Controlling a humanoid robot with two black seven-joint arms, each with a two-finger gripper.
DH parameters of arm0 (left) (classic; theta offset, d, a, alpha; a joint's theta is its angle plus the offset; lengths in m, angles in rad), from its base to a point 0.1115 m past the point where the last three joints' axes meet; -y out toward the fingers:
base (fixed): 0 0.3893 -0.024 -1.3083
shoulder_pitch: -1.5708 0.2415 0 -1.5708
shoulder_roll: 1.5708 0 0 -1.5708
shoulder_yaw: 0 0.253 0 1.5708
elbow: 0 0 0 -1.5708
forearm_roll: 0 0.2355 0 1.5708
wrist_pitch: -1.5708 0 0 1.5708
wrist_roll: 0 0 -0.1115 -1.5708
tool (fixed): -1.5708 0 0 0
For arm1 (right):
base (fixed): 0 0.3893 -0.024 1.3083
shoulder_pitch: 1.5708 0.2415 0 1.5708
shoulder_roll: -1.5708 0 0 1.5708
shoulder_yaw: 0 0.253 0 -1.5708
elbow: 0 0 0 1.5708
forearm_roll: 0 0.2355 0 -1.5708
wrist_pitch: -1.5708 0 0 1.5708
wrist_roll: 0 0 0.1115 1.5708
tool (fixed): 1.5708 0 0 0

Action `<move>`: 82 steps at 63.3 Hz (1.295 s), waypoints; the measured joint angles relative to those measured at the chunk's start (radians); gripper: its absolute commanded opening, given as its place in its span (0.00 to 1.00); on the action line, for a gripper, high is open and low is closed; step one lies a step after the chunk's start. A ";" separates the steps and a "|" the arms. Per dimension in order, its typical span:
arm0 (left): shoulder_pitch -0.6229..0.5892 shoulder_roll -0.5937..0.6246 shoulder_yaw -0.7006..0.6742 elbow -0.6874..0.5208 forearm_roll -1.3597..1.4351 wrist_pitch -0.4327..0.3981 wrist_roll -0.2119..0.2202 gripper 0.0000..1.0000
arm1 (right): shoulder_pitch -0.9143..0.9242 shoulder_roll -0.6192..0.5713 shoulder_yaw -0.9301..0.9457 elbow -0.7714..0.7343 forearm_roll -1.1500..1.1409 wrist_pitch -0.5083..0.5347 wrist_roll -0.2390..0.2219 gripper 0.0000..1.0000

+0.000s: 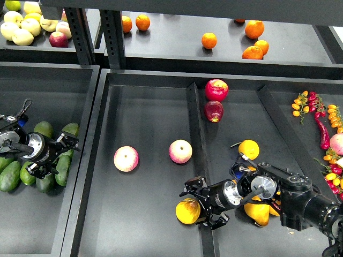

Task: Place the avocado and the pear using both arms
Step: 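Lower the right gripper around the yellow pear and close it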

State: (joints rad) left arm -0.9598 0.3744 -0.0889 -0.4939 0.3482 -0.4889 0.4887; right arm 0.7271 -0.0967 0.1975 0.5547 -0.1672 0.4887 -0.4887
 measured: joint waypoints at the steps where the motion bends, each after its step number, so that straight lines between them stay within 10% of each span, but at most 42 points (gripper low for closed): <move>1: 0.000 0.000 0.000 0.000 0.000 0.000 0.000 1.00 | 0.000 0.000 0.000 -0.001 0.000 0.000 0.000 0.92; 48: -0.002 -0.002 -0.008 0.000 0.000 0.000 0.000 1.00 | 0.001 0.008 -0.001 -0.027 -0.076 0.001 0.001 0.23; 82: -0.002 -0.002 -0.012 0.000 0.000 0.000 0.000 1.00 | 0.022 0.011 0.010 -0.029 -0.059 -0.002 -0.001 0.07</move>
State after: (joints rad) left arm -0.9620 0.3726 -0.1011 -0.4940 0.3482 -0.4885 0.4887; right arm 0.7495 -0.0861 0.2078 0.5253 -0.2265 0.4869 -0.4892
